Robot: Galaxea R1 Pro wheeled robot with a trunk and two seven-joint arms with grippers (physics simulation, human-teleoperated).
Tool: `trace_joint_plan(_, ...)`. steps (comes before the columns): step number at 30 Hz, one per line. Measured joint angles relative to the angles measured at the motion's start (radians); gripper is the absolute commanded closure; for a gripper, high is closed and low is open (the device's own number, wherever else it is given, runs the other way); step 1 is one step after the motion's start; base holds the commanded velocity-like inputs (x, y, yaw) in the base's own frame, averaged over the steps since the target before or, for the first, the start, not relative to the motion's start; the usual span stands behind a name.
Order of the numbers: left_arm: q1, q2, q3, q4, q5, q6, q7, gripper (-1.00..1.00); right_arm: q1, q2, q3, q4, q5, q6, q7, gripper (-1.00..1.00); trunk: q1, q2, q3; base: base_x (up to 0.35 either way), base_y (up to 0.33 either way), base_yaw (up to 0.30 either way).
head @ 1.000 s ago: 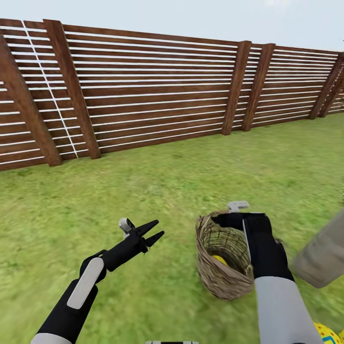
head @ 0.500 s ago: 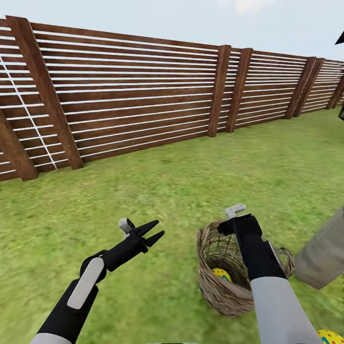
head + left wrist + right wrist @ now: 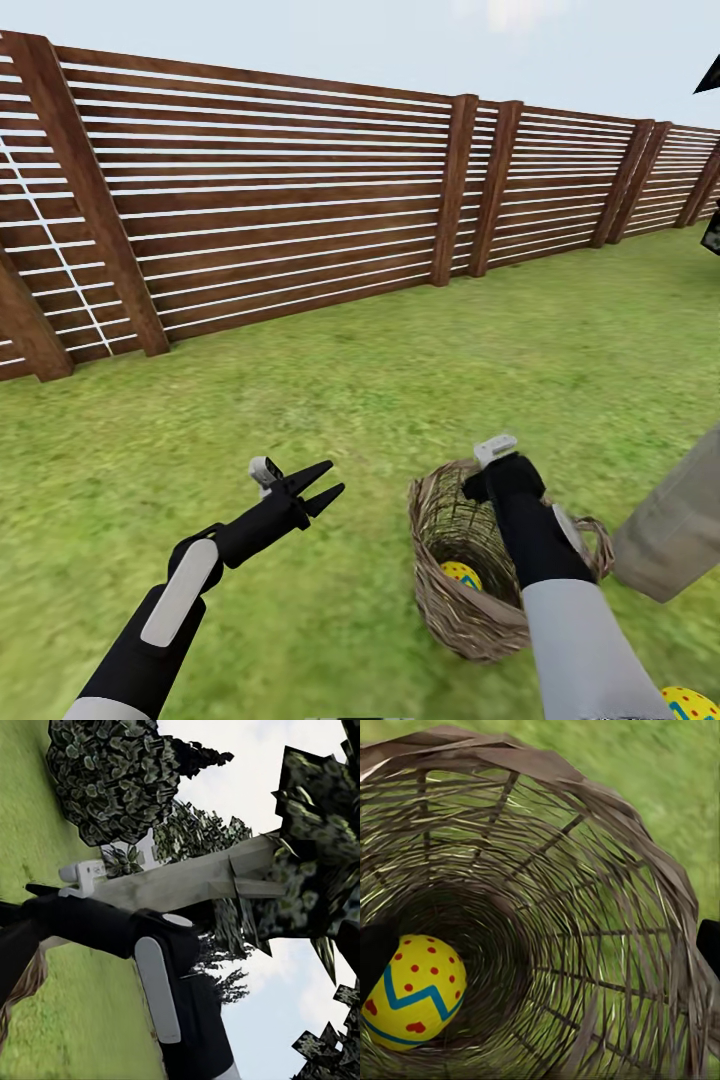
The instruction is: Take the three Easter eggs out of the wicker basket on the lawn in the garden, then place them on the lawn next to a single tree (choose any tree) so that all three eggs are next to the same tree and none are left in the basket.
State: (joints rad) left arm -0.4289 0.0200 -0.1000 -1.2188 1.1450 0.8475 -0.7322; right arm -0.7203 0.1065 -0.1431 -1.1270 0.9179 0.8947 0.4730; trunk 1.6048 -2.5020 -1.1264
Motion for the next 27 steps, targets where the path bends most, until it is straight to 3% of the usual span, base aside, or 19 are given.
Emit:
trace_joint_plan(4, 0.000, 0.000, 0.000, -0.001, 0.000, 0.000, 0.000, -1.00, 0.000, 0.000, 0.000, 0.030, -0.006, -0.001, 0.013, -1.00, 0.001, -0.001, -0.011, 0.000, 0.000, 0.000)
trace_joint_plan(10, 0.000, -0.008, -0.002, 0.001, -0.010, -0.001, 0.003, -1.00, 0.000, -0.006, -0.002, 0.048, -0.004, -0.001, 0.181, -1.00, 0.004, -0.002, -0.035, 0.000, 0.000, 0.000)
trace_joint_plan(14, 0.000, -0.011, -0.003, 0.001, -0.012, -0.001, 0.005, -1.00, 0.000, -0.006, -0.001, 0.050, -0.001, -0.002, 0.190, -1.00, 0.006, -0.003, -0.050, 0.000, 0.000, 0.000)
trace_joint_plan(21, 0.000, -0.007, -0.004, 0.001, -0.003, -0.001, 0.002, -1.00, 0.000, -0.007, -0.001, 0.050, -0.005, -0.002, 0.192, -1.00, 0.006, -0.003, -0.048, 0.024, 0.006, -0.100)
trace_joint_plan(27, 0.000, -0.008, -0.004, 0.002, -0.003, 0.001, 0.002, -1.00, 0.000, -0.008, -0.001, 0.050, -0.005, -0.002, 0.192, -1.00, 0.005, -0.003, -0.042, 0.267, 0.103, -0.237)
